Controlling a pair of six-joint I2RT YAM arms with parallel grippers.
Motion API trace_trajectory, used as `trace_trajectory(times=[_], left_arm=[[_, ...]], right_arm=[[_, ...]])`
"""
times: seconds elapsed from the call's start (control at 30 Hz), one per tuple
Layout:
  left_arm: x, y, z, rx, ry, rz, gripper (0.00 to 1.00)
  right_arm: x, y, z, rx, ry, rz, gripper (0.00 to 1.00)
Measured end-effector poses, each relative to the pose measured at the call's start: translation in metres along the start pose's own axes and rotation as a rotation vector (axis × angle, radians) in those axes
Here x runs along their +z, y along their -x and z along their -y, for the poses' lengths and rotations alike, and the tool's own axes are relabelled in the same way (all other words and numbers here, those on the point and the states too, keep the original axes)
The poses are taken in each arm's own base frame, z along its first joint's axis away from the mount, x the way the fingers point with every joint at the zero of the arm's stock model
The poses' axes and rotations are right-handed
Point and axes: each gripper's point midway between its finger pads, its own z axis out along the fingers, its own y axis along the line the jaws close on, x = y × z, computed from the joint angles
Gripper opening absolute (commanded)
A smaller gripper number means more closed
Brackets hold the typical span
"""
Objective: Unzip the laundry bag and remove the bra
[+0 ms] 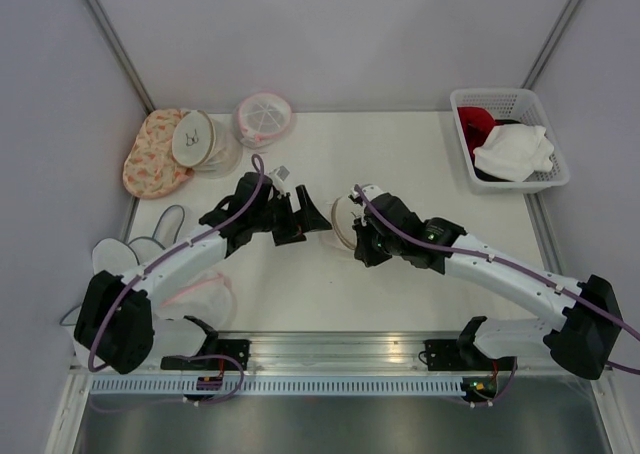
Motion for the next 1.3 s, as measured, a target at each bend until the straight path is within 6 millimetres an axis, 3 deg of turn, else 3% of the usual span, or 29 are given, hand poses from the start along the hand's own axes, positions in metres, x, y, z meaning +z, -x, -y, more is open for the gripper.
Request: trace_trajectory(times=[0.13, 0.37, 0.47, 0.5, 0.6, 0.8, 0.9, 1.1, 1.2, 1.3], left_arm=[[-0.014, -0.029, 0.003, -0.059, -0.036, -0.019, 1.00], [-0.008, -0.043, 0.040, -0.059, -0.146, -0.052, 0.98], [-0.001, -0.052, 0.043, -0.068, -0.151, -0.081, 0.69], [0.001, -0.054, 0.042, -0.074, -0.148, -0.088, 0.42], [0.002, -0.054, 0.041, -0.087, -0.140, -0.088, 0.02], [-0.001, -0.051, 0.040, -0.081, -0.127, -0.062, 0.02], [-0.003, -0.049, 0.036, -0.087, -0.111, -0.056, 0.02], [-0.004, -0.045, 0.026, -0.091, -0.080, -0.048, 0.02], [-0.005, -0.046, 0.028, -0.073, -0.084, -0.054, 0.02], [-0.006, -0.042, 0.032, -0.050, -0.093, -0.047, 0.02]], right_arm=[[0.002, 0.000, -0.027, -0.004, 0.152, -0.002, 0.00], [0.002, 0.004, -0.049, -0.013, 0.271, 0.004, 0.00], [0.002, 0.005, -0.051, -0.014, 0.283, 0.007, 0.01], [0.002, 0.005, -0.051, -0.014, 0.284, 0.007, 0.00], [0.002, 0.004, -0.051, -0.014, 0.286, 0.006, 0.00], [0.002, 0.003, -0.051, -0.019, 0.286, 0.001, 0.00], [0.005, -0.007, -0.043, -0.033, 0.238, -0.038, 0.00], [0.022, -0.042, 0.011, -0.045, -0.057, -0.167, 0.00], [0.024, -0.041, 0.037, -0.031, -0.214, -0.158, 0.00], [0.025, -0.024, 0.048, -0.012, -0.308, -0.104, 0.00]])
